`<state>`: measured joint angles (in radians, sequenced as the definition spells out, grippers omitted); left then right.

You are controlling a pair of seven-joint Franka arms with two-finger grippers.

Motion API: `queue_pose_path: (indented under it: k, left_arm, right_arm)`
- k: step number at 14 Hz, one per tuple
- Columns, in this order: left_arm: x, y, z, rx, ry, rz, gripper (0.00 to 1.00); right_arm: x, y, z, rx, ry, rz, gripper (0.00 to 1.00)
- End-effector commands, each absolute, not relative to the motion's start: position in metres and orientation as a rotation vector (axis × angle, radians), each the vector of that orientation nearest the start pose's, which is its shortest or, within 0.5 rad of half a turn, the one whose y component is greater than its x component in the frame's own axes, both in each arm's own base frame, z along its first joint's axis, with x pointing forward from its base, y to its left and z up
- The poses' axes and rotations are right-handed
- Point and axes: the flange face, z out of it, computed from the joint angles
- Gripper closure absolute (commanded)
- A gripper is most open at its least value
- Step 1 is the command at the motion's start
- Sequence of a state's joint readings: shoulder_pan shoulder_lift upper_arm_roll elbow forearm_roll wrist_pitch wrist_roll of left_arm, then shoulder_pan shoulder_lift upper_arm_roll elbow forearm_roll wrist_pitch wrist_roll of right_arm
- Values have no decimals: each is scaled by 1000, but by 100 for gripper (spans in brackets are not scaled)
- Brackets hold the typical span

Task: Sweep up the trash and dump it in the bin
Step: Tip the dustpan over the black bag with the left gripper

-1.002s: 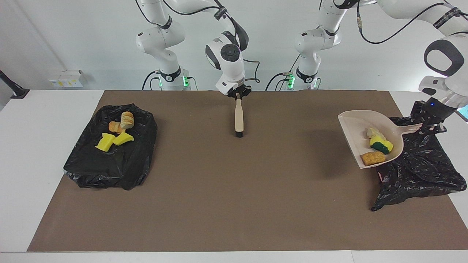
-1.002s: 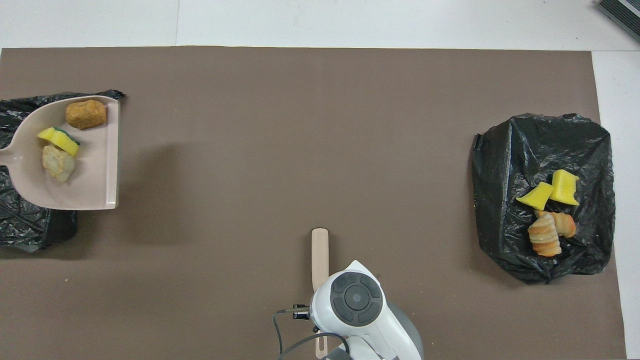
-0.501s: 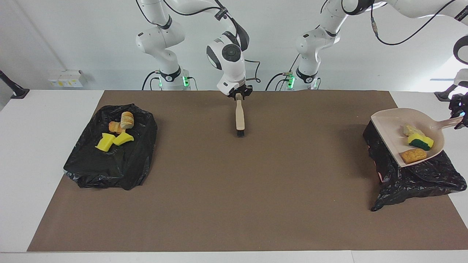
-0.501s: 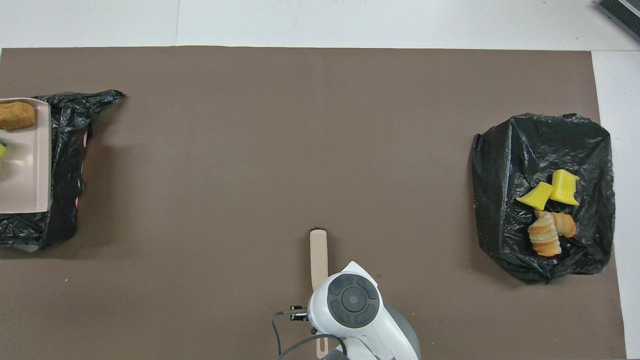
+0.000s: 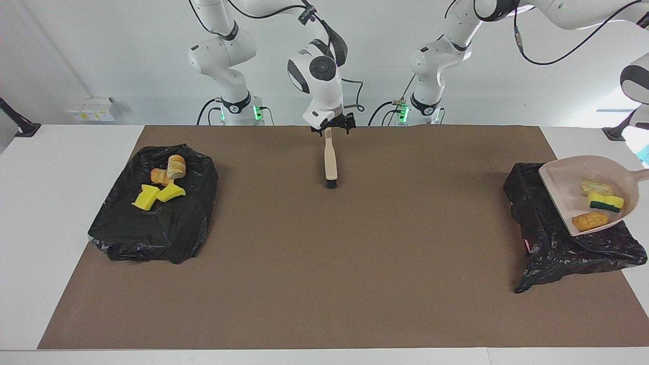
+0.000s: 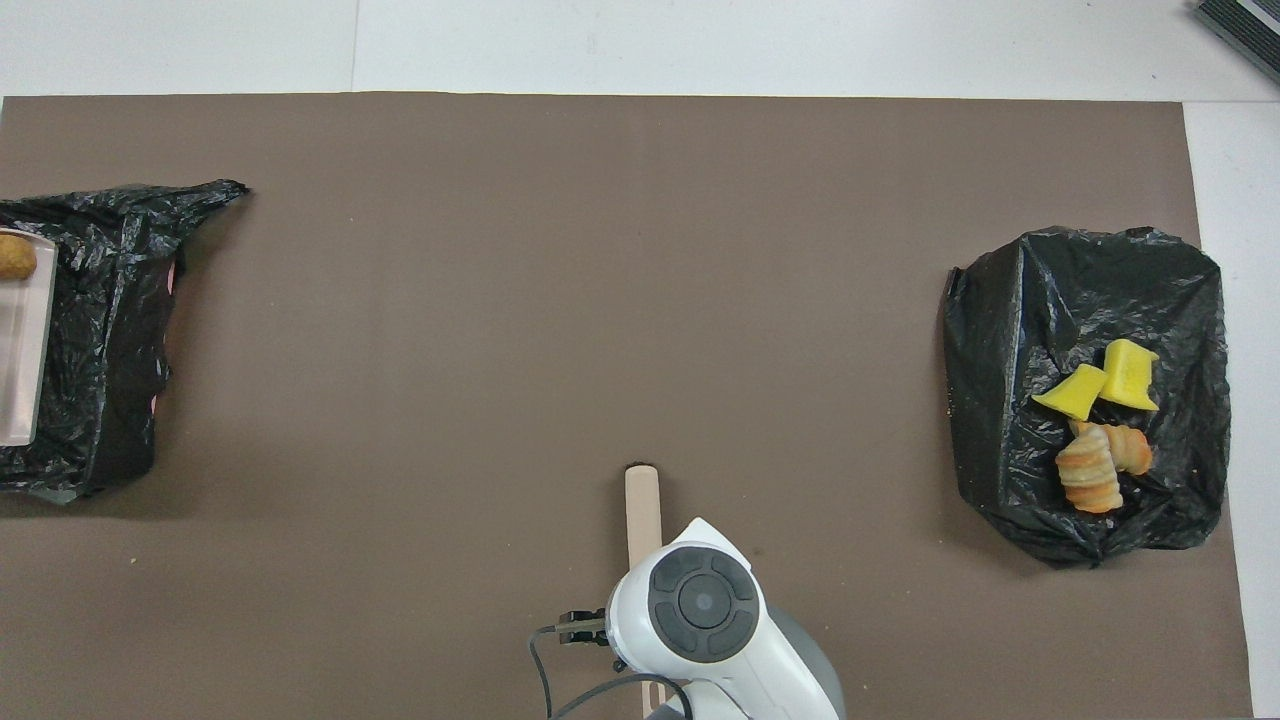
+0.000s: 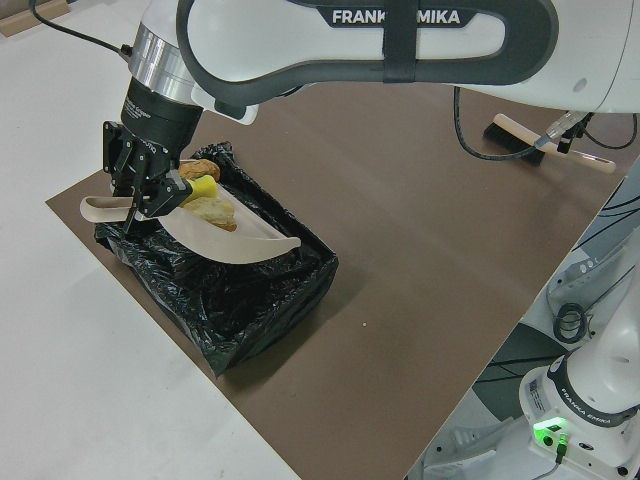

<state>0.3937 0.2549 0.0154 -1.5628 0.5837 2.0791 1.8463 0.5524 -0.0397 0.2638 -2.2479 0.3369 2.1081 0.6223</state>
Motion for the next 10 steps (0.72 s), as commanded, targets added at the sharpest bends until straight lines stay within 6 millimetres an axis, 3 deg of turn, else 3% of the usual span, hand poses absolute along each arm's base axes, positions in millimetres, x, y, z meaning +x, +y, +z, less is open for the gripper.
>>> queue_pose_path:
  k: [1,3,5,7,10]
  left_arm:
    - [577,256,531,-1695,1818,638,100]
    - [563,242,528,-1636,1712,719,100]
    - [565,226,535,-1527,1701,795,100]
    - [561,227,548,-1495,1647,836,100]
    - [554,229,565,-1453,1549,895,100]
  right_arm:
    - [345,348,422,-2987,-6,346,0]
    - [346,331,434,-3041,-20,349,0]
    - [348,321,440,-3080,-26,335,0]
    - [356,305,454,-3098,4,312,0]
    - [378,264,475,-3083,19,286,0]
